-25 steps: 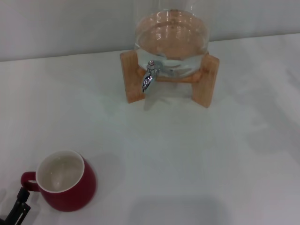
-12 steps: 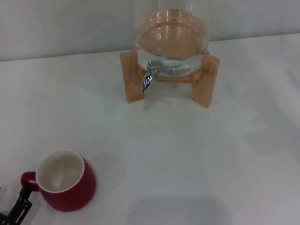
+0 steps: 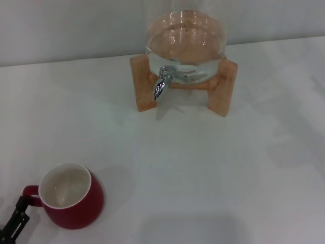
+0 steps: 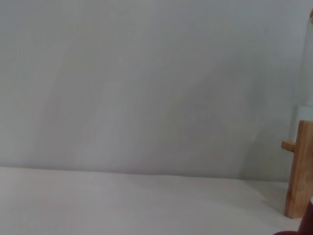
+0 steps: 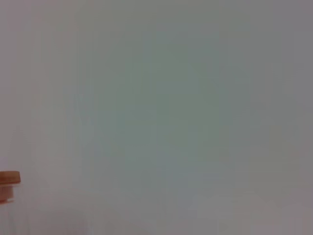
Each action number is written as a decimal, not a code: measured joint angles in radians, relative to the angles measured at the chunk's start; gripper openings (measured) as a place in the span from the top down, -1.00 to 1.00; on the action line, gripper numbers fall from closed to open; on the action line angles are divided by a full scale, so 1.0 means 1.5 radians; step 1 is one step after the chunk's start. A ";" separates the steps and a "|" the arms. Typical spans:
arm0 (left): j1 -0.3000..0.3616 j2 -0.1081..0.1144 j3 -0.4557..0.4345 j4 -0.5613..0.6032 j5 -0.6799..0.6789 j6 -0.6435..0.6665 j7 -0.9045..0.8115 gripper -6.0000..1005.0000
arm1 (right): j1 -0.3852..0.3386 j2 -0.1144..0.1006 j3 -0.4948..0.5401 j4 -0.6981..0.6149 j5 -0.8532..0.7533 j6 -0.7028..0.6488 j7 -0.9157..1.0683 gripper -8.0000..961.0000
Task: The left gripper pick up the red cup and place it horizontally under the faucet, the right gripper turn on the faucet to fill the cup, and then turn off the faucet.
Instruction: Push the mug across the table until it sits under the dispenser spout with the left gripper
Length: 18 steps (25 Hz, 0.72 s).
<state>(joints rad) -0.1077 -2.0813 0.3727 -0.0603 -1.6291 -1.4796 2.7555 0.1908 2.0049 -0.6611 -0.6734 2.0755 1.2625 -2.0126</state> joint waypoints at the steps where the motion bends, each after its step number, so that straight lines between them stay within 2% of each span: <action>1: -0.001 0.000 0.000 0.002 0.000 0.000 -0.001 -0.65 | 0.000 0.000 0.000 0.000 0.000 0.000 0.000 -0.66; 18: -0.026 -0.001 0.002 0.003 0.013 0.027 -0.002 -0.65 | 0.003 0.001 0.000 0.000 0.001 -0.002 -0.005 -0.66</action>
<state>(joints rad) -0.1465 -2.0826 0.3758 -0.0552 -1.6097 -1.4394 2.7523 0.1946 2.0064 -0.6611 -0.6734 2.0765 1.2595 -2.0206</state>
